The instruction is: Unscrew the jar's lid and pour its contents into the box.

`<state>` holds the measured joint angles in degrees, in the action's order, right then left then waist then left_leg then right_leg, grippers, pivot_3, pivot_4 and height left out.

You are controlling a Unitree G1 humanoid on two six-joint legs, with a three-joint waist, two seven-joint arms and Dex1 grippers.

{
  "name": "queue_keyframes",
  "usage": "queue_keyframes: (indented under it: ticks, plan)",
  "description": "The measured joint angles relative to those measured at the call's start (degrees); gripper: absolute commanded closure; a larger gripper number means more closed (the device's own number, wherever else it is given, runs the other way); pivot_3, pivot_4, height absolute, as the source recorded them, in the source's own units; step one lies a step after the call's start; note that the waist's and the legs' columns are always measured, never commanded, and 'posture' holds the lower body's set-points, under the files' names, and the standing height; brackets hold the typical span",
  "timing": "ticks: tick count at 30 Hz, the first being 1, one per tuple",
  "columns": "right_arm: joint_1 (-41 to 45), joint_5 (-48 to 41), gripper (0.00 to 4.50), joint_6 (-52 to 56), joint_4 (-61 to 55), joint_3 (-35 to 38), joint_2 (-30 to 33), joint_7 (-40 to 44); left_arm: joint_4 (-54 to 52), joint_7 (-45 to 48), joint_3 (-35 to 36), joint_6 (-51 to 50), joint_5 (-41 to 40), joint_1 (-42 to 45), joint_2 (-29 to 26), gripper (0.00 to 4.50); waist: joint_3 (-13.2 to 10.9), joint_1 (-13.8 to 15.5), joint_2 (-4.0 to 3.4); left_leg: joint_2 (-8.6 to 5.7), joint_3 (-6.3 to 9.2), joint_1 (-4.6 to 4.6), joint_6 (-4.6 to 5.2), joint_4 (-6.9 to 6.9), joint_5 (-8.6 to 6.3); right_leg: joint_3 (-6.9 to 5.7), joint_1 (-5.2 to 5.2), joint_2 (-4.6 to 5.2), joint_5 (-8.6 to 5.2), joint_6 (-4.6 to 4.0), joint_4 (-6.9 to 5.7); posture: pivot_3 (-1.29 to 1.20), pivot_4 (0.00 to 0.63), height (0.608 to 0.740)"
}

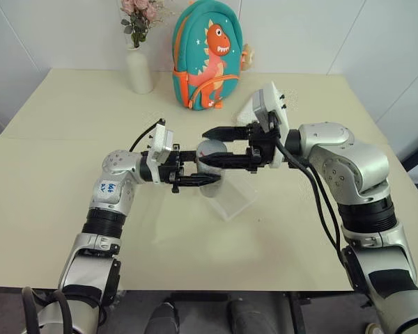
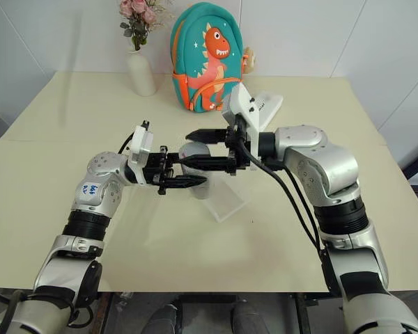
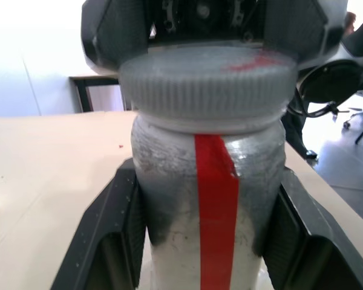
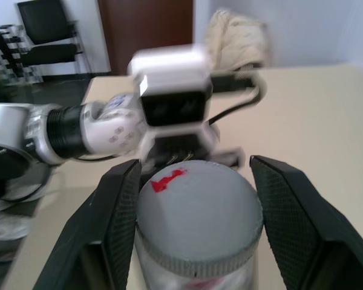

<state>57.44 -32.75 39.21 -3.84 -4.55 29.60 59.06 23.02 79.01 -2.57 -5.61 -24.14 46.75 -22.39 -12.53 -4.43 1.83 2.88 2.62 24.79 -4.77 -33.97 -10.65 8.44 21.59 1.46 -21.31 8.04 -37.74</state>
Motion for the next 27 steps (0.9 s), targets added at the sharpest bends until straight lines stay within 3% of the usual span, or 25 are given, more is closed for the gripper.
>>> queue_keyframes:
  ticks: [11,16,20,27]
  plan:
    - [2.02,1.81,1.98,-3.67,3.25,1.98,1.43,1.31,0.13,0.34,-0.73,-0.62,0.17,-1.05,-0.08,2.44,0.00,-0.11,0.00,0.01,0.01,0.00,0.00,0.00,0.00,-0.02,0.00,-0.01,0.00,0.00,0.01,0.00,0.150,0.740]
    - [1.41,4.48,1.98,-5.10,6.67,3.35,5.26,0.17,0.02,-1.33,0.83,-0.62,0.14,-0.04,-1.74,2.44,0.00,0.06,0.00,0.01,0.01,0.01,0.00,0.00,0.00,-0.01,0.00,0.00,0.00,0.00,0.01,0.00,0.150,0.740]
    - [-4.65,6.74,1.98,-5.52,7.51,6.64,10.03,-2.29,-2.31,-3.40,3.54,-2.02,-0.50,0.27,-4.26,2.44,0.00,0.21,0.00,0.01,0.02,0.07,0.02,0.02,-0.01,-0.02,0.01,0.00,0.00,0.00,0.11,0.00,0.150,0.740]
    - [-17.44,8.80,1.98,-4.77,4.79,12.84,12.06,-10.37,-3.97,-5.84,6.70,-3.75,-0.97,0.34,-8.18,2.44,-0.01,0.16,-0.01,0.01,0.01,0.14,0.02,-0.01,-0.01,-0.02,0.06,0.00,-0.01,0.01,0.08,0.00,0.150,0.740]
